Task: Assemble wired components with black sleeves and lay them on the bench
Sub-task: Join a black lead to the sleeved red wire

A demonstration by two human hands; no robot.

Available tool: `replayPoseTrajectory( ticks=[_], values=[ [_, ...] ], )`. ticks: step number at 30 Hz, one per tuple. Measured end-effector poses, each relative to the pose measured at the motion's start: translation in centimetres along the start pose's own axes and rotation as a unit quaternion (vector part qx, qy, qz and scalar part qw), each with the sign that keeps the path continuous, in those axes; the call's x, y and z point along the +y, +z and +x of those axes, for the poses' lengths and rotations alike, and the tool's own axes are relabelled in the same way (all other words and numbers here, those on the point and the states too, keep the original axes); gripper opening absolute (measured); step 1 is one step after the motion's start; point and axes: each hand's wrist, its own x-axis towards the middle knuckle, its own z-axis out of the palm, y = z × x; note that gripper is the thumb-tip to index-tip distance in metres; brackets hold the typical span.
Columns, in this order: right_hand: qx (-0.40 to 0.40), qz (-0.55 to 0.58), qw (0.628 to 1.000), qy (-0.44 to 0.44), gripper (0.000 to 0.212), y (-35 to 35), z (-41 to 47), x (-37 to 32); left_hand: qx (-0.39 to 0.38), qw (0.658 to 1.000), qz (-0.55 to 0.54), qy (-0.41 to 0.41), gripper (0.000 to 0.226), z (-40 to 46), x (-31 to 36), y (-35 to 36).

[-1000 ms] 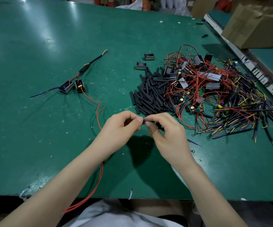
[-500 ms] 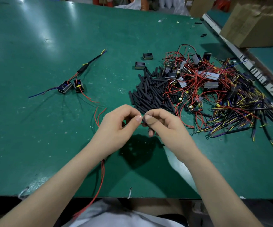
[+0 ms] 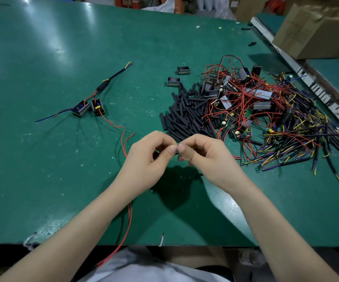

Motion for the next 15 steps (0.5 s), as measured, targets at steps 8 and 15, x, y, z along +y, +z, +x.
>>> replayPoseTrajectory(
  ticks=[8,15],
  values=[
    [0.080,-0.399,0.892,-0.196,0.025,0.4,0.1,-0.8,-0.079,0.987,-0.049,-0.129,0.012,1.0,-0.4,-1.3],
    [0.106,-0.505,0.814,-0.266,0.031,0.7,0.4,-0.6,-0.166,0.981,0.070,-0.076,0.013,2.4,-0.8,-2.6]
  ],
)
